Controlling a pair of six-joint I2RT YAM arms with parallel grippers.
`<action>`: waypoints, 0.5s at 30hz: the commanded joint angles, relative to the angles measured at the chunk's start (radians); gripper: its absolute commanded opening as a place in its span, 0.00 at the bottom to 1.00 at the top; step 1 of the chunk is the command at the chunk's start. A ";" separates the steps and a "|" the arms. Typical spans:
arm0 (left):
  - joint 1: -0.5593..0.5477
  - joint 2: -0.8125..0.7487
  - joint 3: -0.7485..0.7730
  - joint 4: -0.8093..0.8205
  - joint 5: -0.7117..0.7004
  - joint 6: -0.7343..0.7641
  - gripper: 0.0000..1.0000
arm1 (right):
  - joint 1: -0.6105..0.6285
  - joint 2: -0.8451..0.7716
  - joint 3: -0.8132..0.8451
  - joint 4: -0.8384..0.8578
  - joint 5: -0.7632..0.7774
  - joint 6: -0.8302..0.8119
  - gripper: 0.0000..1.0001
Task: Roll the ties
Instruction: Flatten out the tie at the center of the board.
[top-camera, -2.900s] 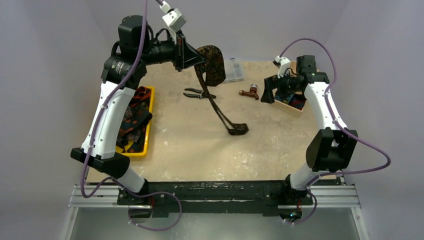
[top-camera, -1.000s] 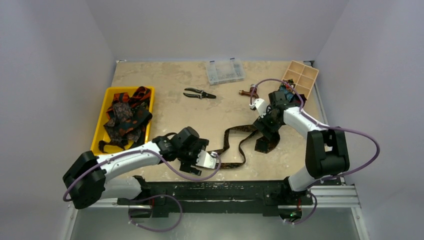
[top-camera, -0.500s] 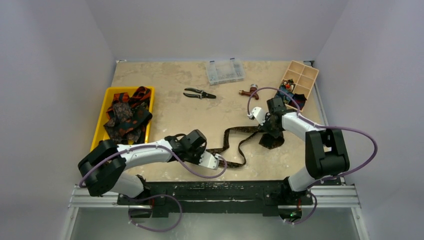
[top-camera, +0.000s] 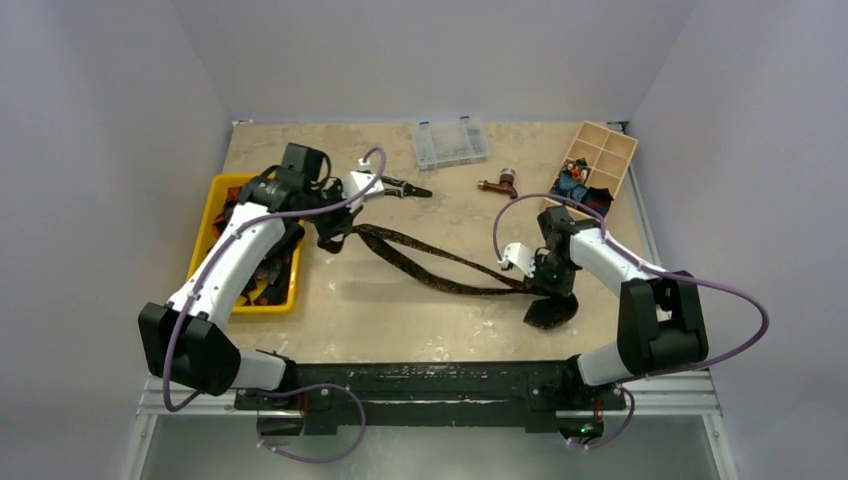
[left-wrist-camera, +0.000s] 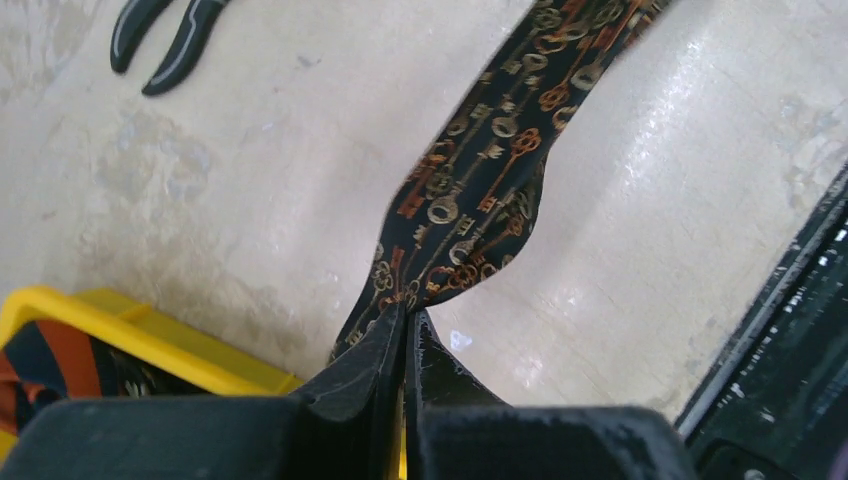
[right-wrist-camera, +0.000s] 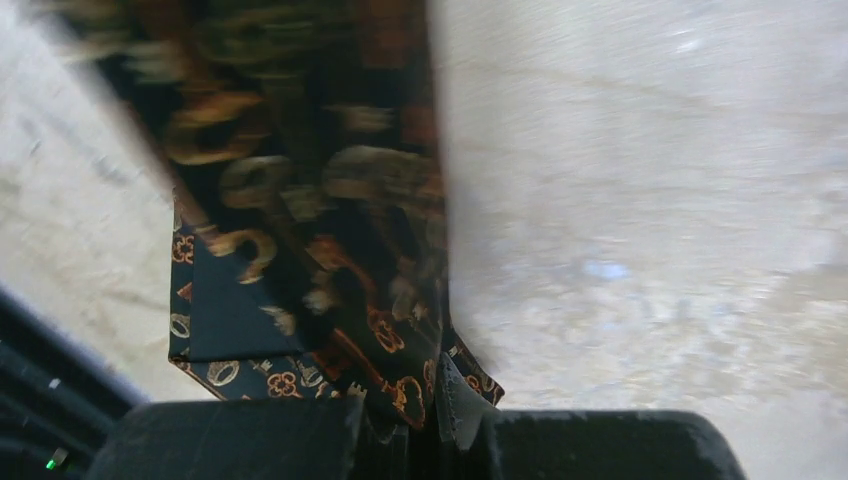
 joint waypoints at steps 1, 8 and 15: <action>0.116 0.043 0.078 -0.251 0.080 0.001 0.00 | -0.003 -0.028 -0.056 -0.144 -0.001 -0.107 0.00; 0.137 0.096 0.081 -0.532 0.170 0.197 0.00 | -0.006 -0.060 -0.055 -0.288 -0.025 -0.188 0.00; 0.114 0.332 0.133 -0.471 0.064 0.151 0.00 | -0.009 0.090 0.018 -0.299 -0.095 -0.192 0.00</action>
